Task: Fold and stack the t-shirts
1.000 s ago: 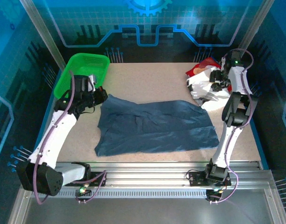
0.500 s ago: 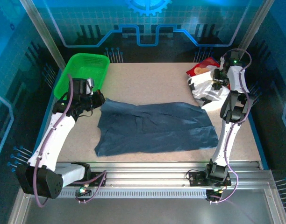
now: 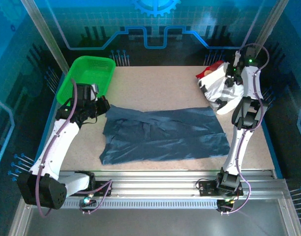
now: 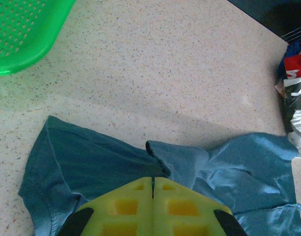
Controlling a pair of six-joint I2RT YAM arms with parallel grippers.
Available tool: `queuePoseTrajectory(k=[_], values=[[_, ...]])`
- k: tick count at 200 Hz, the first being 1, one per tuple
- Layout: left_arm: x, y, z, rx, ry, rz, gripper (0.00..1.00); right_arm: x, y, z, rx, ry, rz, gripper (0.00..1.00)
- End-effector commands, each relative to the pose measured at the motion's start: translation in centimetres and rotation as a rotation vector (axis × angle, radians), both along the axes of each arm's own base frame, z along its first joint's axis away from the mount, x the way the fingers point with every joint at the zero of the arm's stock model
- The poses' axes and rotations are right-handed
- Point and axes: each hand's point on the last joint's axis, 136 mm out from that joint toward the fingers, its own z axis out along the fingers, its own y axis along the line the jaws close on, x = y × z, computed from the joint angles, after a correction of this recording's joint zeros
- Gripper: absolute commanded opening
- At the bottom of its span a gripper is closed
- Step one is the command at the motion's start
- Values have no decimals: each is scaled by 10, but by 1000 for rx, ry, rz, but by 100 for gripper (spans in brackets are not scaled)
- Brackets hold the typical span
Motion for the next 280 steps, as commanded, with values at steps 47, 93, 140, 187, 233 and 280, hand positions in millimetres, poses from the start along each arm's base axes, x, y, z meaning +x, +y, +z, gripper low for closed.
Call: queuePoseTrajectory(k=[47, 93, 140, 187, 233, 280], values=[[-2, 6, 7, 31, -23, -8, 0, 65, -7, 23, 72, -246, -59, 0], [-3, 5, 1, 31, -7, -12, 0, 76, -19, 27, 138, -306, -148, 49], [6, 1, 9, 16, -35, -29, 0, 41, -5, 83, 162, -290, -138, 98], [18, -5, 2, -3, -34, -52, 0, -22, 44, 93, 138, -190, -70, 100], [23, -8, -2, -8, -27, -70, 0, -92, 93, 71, 151, -80, 11, 100], [21, -8, -5, -4, -21, -74, 0, -153, 169, 2, 209, 149, 145, 95]])
